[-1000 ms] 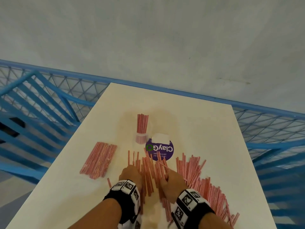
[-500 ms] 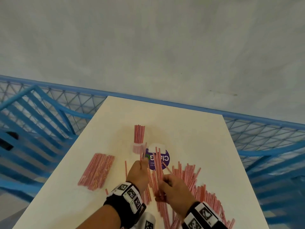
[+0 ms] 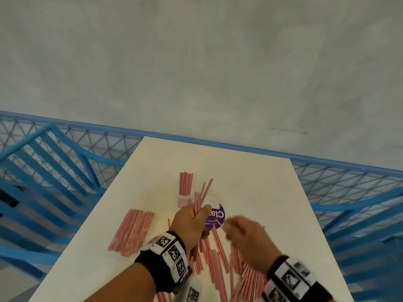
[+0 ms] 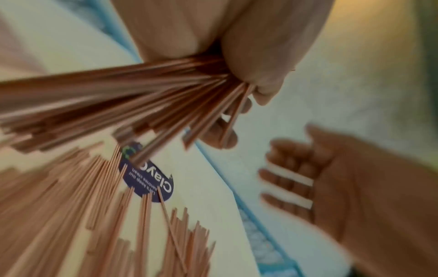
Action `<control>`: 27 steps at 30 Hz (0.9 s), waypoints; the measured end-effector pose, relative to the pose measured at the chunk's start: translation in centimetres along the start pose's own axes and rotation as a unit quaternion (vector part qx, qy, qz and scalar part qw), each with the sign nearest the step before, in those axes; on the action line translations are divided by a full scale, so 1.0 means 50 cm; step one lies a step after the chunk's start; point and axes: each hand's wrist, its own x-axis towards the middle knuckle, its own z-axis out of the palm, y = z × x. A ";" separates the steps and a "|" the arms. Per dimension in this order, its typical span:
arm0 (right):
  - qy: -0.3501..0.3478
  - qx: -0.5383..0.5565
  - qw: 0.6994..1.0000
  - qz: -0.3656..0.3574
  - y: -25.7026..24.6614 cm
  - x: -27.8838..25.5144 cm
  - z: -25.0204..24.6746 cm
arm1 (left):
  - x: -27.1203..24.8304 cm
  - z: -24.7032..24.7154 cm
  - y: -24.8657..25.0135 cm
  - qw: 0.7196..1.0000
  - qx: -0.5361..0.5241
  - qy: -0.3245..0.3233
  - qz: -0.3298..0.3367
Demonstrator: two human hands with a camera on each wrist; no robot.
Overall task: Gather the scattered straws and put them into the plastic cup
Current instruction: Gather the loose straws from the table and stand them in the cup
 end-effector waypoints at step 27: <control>-0.039 -0.105 0.994 -0.014 -0.026 0.003 -0.040 | -0.028 -0.050 0.109 0.995 -0.047 -0.033 0.076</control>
